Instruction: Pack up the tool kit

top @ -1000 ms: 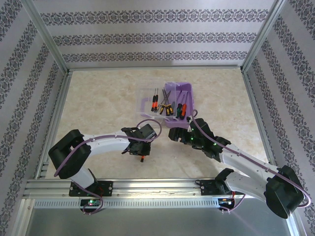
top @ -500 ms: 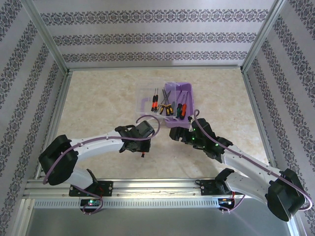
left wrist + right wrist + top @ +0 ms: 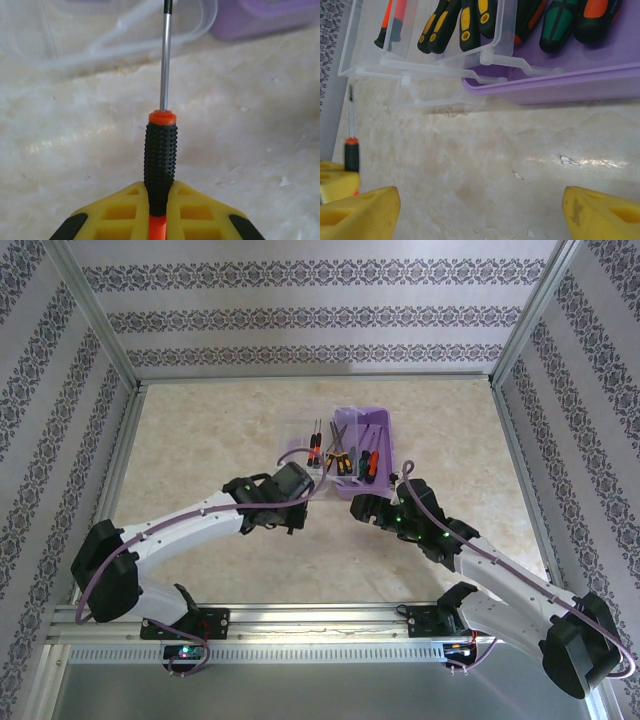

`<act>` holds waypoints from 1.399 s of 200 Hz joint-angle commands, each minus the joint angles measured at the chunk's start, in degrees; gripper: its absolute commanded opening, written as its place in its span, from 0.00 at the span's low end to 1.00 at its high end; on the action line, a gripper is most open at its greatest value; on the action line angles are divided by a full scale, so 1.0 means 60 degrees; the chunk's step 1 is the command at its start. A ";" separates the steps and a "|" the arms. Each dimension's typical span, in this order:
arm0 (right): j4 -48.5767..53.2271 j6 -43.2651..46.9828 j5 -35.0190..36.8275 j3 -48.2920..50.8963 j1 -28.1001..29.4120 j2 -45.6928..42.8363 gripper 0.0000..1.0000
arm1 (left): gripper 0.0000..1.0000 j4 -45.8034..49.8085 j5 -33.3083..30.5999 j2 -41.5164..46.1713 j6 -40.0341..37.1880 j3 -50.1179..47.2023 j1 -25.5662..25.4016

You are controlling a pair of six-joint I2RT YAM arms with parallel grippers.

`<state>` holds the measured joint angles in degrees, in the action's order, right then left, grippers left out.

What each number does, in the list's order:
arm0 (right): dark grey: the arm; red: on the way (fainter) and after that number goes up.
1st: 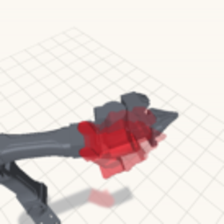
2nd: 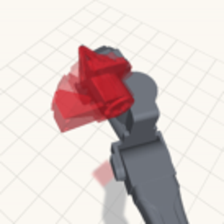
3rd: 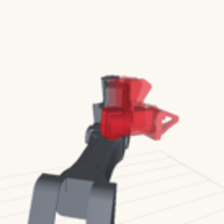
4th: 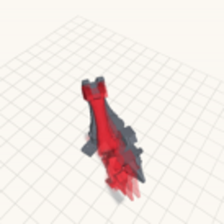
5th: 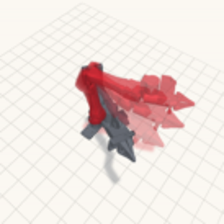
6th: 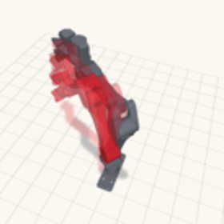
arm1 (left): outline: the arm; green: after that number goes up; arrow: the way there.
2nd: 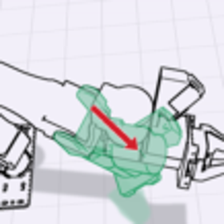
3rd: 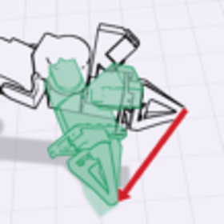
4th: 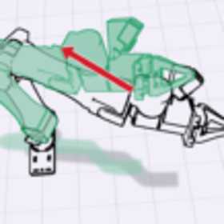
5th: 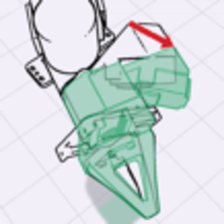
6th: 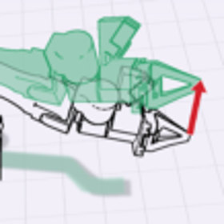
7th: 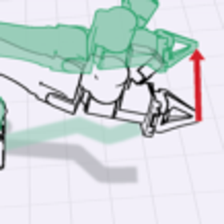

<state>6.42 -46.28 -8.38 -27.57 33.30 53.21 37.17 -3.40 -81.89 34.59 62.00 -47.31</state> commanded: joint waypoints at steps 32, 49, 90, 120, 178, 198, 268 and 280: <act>0.0132 0.0015 0.0247 0.0342 -0.0130 -0.0426 0.84 | 0.10 0.0976 0.0405 -0.0941 -0.1489 0.2138 0.1331; 0.0154 -0.0193 0.0564 0.0544 -0.0144 -0.0553 0.84 | 0.10 0.1425 0.0647 -0.1465 -0.1871 0.3098 0.1781; 0.0096 -0.0424 0.0681 0.0921 -0.0262 -0.0823 0.84 | 0.10 0.2240 0.1048 -0.2973 -0.2409 0.5407 0.2343; 0.0298 -0.0406 0.0675 0.1192 -0.0453 -0.1355 0.85 | 0.10 0.2609 0.1022 -0.4042 -0.2459 0.6839 0.2500; 0.0715 -0.0388 0.0269 0.1256 -0.0832 -0.2023 0.85 | 0.10 0.2906 0.1108 -0.5619 -0.2417 0.8474 0.2762; 0.0861 -0.0380 0.0236 0.1256 -0.0892 -0.2114 0.85 | 0.10 0.3044 0.1095 -0.6044 -0.2451 0.8921 0.2858; 0.0924 -0.0283 0.0136 0.1219 -0.1049 -0.2087 0.84 | 0.11 0.3576 0.1074 -0.6876 -0.2419 0.9583 0.3005; 0.0887 -0.0279 0.0081 0.1212 -0.1093 -0.2043 0.85 | 0.11 0.3556 0.1118 -0.6909 -0.2369 0.9498 0.3007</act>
<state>11.42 -48.05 -6.96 -20.60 27.59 40.97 55.13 3.03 -122.76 20.97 118.10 -29.89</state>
